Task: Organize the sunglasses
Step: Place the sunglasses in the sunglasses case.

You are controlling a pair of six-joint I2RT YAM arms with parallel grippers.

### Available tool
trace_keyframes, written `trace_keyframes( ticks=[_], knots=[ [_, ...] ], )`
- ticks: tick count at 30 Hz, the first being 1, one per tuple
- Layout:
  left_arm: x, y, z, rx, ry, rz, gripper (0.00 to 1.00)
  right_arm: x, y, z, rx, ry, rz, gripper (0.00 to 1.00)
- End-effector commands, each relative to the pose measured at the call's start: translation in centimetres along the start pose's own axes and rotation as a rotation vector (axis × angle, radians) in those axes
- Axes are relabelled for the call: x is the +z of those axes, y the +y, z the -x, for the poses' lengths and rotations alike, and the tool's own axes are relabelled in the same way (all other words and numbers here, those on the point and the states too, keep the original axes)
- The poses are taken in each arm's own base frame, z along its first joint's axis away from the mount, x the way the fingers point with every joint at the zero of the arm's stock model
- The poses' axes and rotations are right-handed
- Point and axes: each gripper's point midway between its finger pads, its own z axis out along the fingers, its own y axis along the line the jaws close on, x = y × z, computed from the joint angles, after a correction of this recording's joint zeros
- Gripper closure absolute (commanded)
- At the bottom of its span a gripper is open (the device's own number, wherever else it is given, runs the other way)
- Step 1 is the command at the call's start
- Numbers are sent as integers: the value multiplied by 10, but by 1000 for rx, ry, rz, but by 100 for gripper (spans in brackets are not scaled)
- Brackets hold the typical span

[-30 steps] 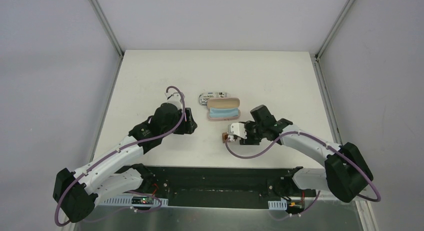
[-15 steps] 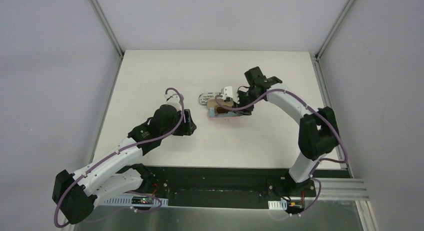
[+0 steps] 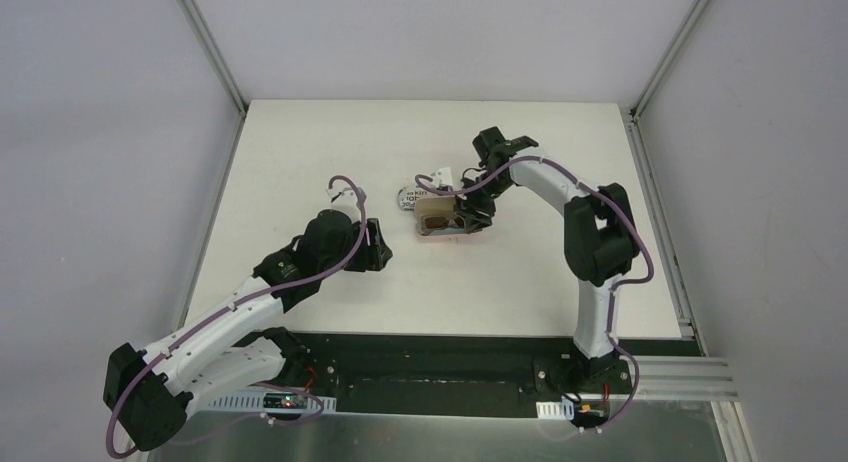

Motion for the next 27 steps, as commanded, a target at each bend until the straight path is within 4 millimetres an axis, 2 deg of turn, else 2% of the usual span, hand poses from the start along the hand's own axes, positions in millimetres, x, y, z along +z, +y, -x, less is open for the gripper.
trace_keyframes(
  ticks=[1,18,27],
  knots=[
    [-2,2,0,-15,-11,2,44,0,-2,7,-16,-27,29,76],
    [-1,1,-2,-16,1,-3,44,9,-15,4,-11,-21,33,70],
    [-2,1,-4,-20,7,-5,44,14,-10,1,7,-28,56,55]
  ],
)
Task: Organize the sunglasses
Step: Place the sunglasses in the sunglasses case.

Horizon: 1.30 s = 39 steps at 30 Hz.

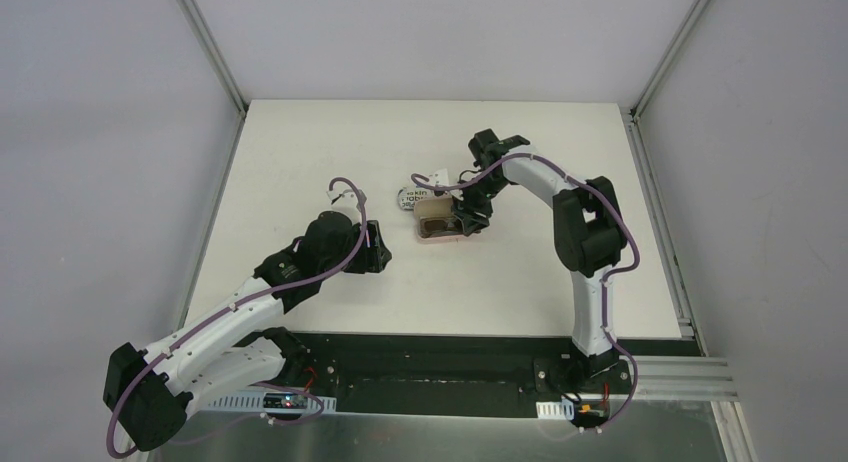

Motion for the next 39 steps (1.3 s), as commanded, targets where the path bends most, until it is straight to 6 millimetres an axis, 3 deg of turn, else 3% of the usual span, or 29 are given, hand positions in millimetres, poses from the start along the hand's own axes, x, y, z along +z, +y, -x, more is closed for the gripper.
trace_keyframes(
  ticks=[1,10,17,21,27,32,35,39],
  knots=[
    [-3,-1,1,-21,-4,-12,44,-6,-3,14,-36,-57,-2,55],
    [-1,-1,-3,-26,10,-11,44,-8,-5,23,-43,-97,-17,51],
    [-2,-2,-4,-33,11,-20,45,-11,-8,29,-46,-115,-37,38],
    [-1,-1,-6,-39,16,-18,45,-19,-5,32,-51,-121,-51,35],
    [2,3,-6,-65,-7,1,45,-42,4,47,-67,-157,-86,35],
    [12,1,-12,-134,-54,-52,48,-81,5,64,-89,-210,-163,34],
    [24,-4,-20,-175,-65,-95,55,-102,-9,70,-57,-261,-234,35],
    [43,-18,-23,-208,-105,-137,71,-114,-55,73,37,-322,-403,37]
  ],
)
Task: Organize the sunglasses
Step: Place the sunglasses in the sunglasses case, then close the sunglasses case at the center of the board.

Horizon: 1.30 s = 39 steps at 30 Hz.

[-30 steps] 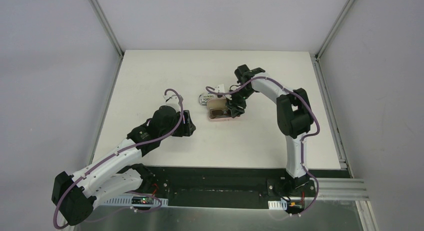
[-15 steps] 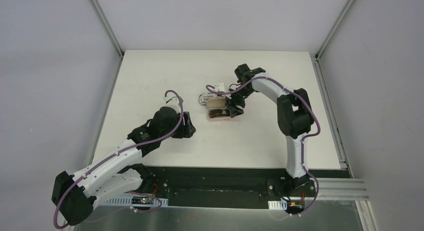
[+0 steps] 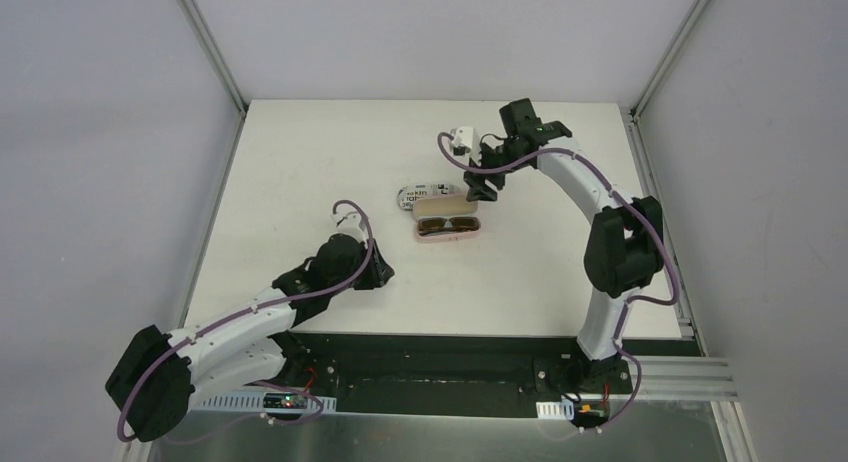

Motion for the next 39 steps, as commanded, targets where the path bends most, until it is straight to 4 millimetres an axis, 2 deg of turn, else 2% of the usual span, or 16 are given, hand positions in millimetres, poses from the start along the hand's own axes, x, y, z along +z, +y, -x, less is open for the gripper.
trace_keyframes(
  ticks=[1,5,6,10,14,18,24,29,34,39],
  knots=[
    [21,-37,17,-74,-121,-125,78,-13,-58,30,44,-130,-232,38],
    [45,-51,14,-108,-160,-123,98,-10,-96,35,85,-190,-383,46],
    [51,-56,14,-120,-171,-119,100,-11,-107,39,95,-206,-423,48],
    [80,-70,3,-150,-168,-114,100,-1,-130,41,122,-219,-486,52],
    [111,-79,-6,-149,-138,-81,100,25,-137,31,90,-153,-503,53],
    [134,-77,-14,-143,-127,-35,100,51,-131,21,48,-93,-495,53],
    [151,-74,-15,-142,-135,-1,100,75,-106,8,-7,-32,-455,54],
    [158,-74,-10,-119,-161,17,100,77,-89,9,-28,-34,-444,54],
    [166,-71,-1,-88,-214,37,100,79,-76,2,-26,-20,-431,54],
    [163,-74,17,-61,-294,36,100,80,-48,-3,-40,-7,-413,53]
  ],
)
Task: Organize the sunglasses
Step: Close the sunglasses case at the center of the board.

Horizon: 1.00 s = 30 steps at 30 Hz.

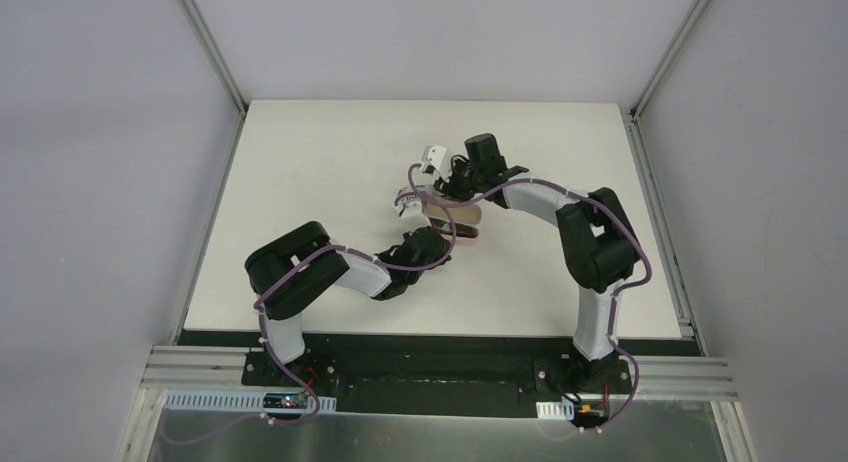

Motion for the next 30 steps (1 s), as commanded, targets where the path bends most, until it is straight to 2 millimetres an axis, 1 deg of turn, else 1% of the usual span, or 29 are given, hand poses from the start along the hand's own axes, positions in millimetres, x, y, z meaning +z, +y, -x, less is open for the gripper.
trace_keyframes(
  ticks=[1,3,4,6,7,9,11,12,14,15,17,19,21,24,27,30],
  knots=[
    [3,2,17,66,-96,19,100,-22,25,14,-32,-23,9,54],
    [3,-1,25,71,-131,7,100,-29,46,16,-16,-34,39,54],
    [2,-2,27,77,-142,0,100,-31,62,14,-3,-34,67,53],
    [3,-6,31,83,-161,-17,100,-37,87,18,34,-50,121,53],
    [4,-9,32,83,-169,-25,100,-39,95,16,40,-41,143,53],
    [4,-12,36,87,-185,-36,100,-42,107,10,49,-3,179,53],
    [3,-14,39,90,-197,-44,100,-46,128,9,132,10,258,53],
    [3,-15,40,93,-202,-48,100,-48,134,6,147,21,279,53],
    [2,-16,40,91,-201,-53,100,-52,140,1,166,34,291,53],
    [1,-17,39,86,-192,-61,100,-54,137,2,174,34,278,53],
    [-4,-16,30,80,-156,-70,100,-62,119,9,218,2,246,53],
    [-14,-15,20,72,-124,-74,100,-78,97,27,269,-72,223,53],
    [-24,-13,7,67,-81,-80,100,-91,81,41,288,-126,207,52],
    [-42,-8,-11,79,-10,-86,100,-110,69,53,274,-184,202,49],
    [-62,-4,-23,99,44,-94,100,-118,61,51,232,-190,157,45],
    [-82,3,-16,114,50,-83,99,-121,54,41,193,-175,118,37]
  ],
)
